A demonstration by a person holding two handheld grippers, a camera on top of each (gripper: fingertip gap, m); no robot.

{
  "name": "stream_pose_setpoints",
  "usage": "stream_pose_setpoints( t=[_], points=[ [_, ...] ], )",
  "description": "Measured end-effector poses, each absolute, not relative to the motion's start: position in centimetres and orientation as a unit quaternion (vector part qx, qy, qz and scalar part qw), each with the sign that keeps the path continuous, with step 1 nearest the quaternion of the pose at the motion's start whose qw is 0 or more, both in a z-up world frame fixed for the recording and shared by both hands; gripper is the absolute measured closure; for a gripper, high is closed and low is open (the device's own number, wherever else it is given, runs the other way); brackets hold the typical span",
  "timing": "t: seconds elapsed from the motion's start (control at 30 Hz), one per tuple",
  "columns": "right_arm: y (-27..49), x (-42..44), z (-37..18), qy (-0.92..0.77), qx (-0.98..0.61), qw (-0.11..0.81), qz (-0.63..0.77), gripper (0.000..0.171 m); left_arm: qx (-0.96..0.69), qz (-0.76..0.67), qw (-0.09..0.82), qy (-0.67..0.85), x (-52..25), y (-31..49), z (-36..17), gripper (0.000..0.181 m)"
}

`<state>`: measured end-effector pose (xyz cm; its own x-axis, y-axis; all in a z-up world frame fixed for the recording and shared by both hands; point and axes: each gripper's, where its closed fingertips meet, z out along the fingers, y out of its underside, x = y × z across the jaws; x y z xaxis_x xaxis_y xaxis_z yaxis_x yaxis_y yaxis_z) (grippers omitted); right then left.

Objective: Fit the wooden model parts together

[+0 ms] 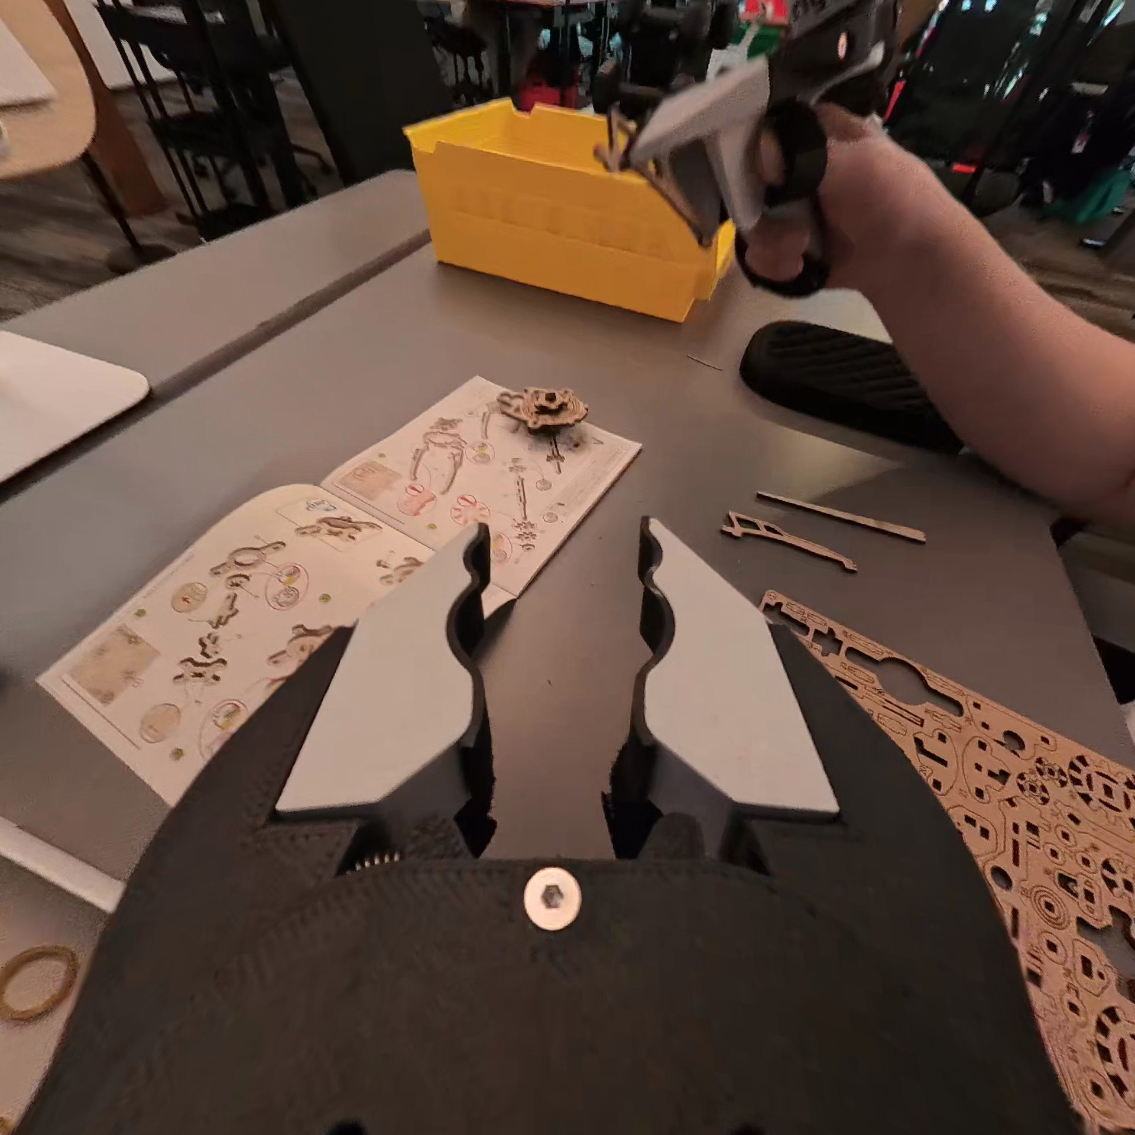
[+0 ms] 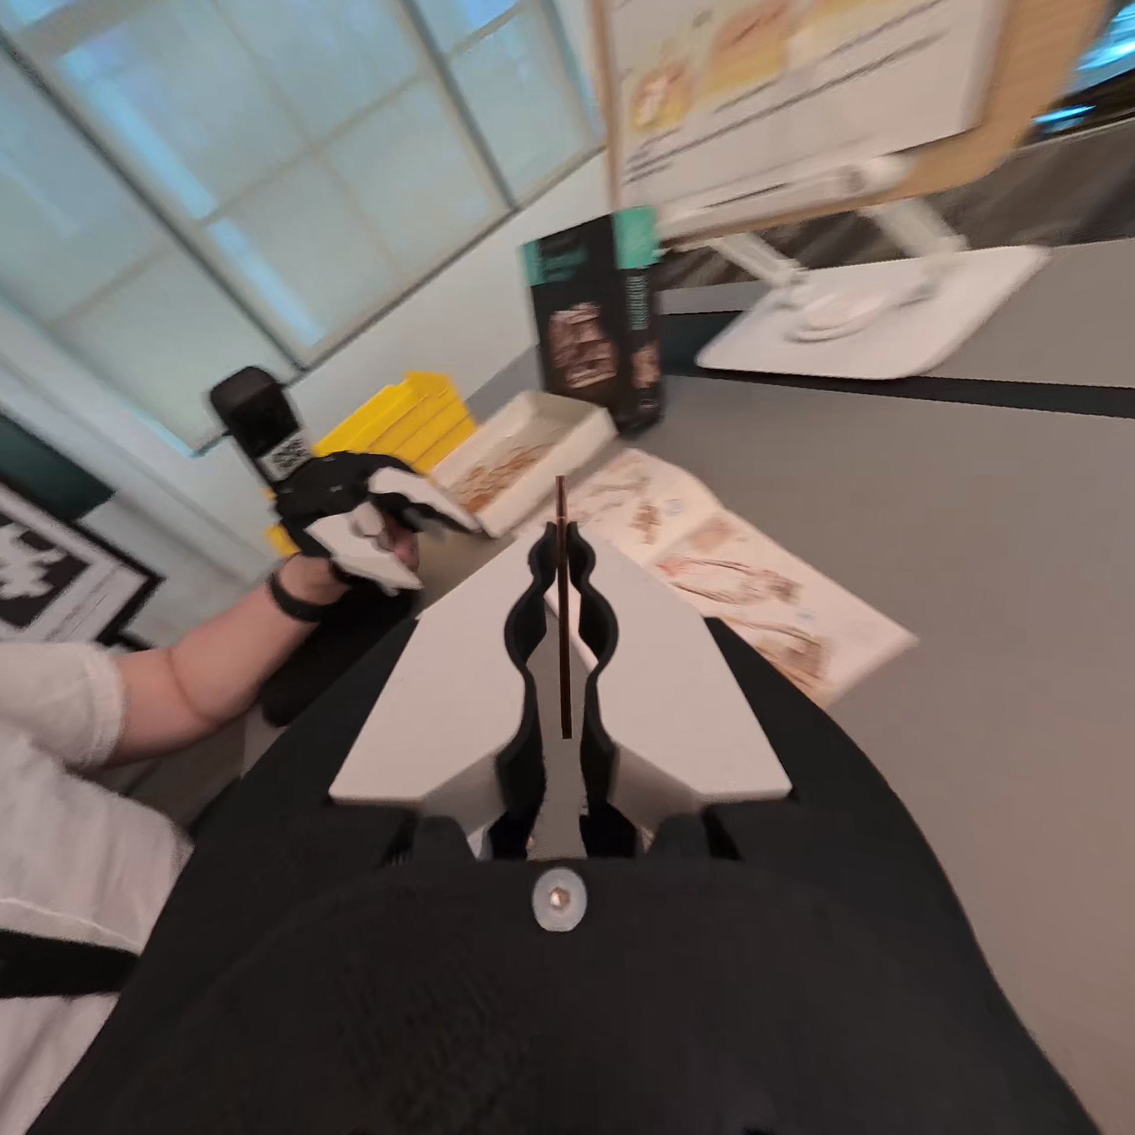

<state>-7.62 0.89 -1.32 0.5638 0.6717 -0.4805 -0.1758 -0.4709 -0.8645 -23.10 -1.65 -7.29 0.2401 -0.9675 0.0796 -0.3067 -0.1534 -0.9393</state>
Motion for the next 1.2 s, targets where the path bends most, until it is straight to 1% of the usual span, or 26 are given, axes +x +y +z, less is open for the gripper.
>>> stream_pose_setpoints(
  t=[0.1, 0.17, 0.3, 0.37, 0.43, 0.53, 0.6, 0.67, 0.73, 0.77, 0.83, 0.9, 0.97, 1.07, 1.13, 1.2],
  points=[
    [2.1, -4.9, -4.2, -0.162, -0.796, 0.474, 0.340, 0.170, -0.672, -0.362, 0.406, 0.501, -22.8, -1.9, -8.8, 0.133],
    [2.8, -4.0, -5.6, -0.154, -0.816, 0.464, 0.308, 0.170, -0.682, -0.336, 0.396, 0.515, -22.3, -1.8, -9.6, 0.127],
    [3.2, -3.6, -5.1, -0.133, -0.801, 0.478, 0.335, 0.170, -0.674, -0.320, 0.361, 0.559, -19.3, -2.0, -9.3, 0.128],
    [3.3, -2.9, -4.6, -0.133, -0.798, 0.494, 0.319, 0.170, -0.654, -0.275, 0.345, 0.614, -17.3, -0.6, -9.5, 0.128],
    [3.4, -2.0, -4.3, -0.131, -0.795, 0.510, 0.300, 0.170, -0.636, -0.259, 0.307, 0.659, -14.9, 0.8, -10.6, 0.126],
    [3.6, -1.1, -4.1, -0.116, -0.788, 0.522, 0.306, 0.170, -0.645, -0.307, 0.237, 0.658, -10.7, 2.1, -12.5, 0.123],
    [3.7, -0.7, -3.9, -0.107, -0.782, 0.526, 0.316, 0.170, -0.667, -0.327, 0.189, 0.642, -8.8, 2.2, -13.9, 0.126],
    [3.7, -0.4, -3.7, -0.104, -0.779, 0.532, 0.317, 0.170, -0.681, -0.300, 0.171, 0.646, -8.4, 2.6, -15.7, 0.125],
    [3.6, -0.4, -3.6, -0.103, -0.776, 0.533, 0.322, 0.170, -0.683, -0.291, 0.195, 0.641, -8.2, 3.0, -15.8, 0.130],
    [3.6, -0.5, -3.5, -0.104, -0.774, 0.533, 0.325, 0.170, -0.688, -0.295, 0.190, 0.635, -8.4, 2.7, -15.7, 0.131],
    [3.5, -0.8, -3.4, -0.106, -0.772, 0.531, 0.333, 0.170, -0.683, -0.328, 0.162, 0.632, -8.6, 0.5, -15.1, 0.129],
    [3.4, -0.8, -3.1, -0.108, -0.770, 0.533, 0.334, 0.170, -0.662, -0.344, 0.136, 0.652, -9.0, -2.3, -14.7, 0.137],
    [3.3, -0.5, -2.9, -0.105, -0.768, 0.538, 0.331, 0.170, -0.642, -0.321, 0.148, 0.680, -9.5, -3.9, -14.6, 0.137],
    [3.3, -0.1, -2.8, -0.100, -0.765, 0.541, 0.335, 0.170, -0.639, -0.265, 0.210, 0.691, -9.7, -2.7, -14.1, 0.138],
    [3.4, -0.1, -3.0, -0.097, -0.765, 0.535, 0.347, 0.170, -0.656, -0.246, 0.255, 0.667, -9.4, -0.8, -13.4, 0.131],
    [3.5, -0.2, -3.6, -0.096, -0.770, 0.525, 0.351, 0.170, -0.676, -0.227, 0.270, 0.647, -9.2, 0.9, -13.6, 0.124]
  ],
)
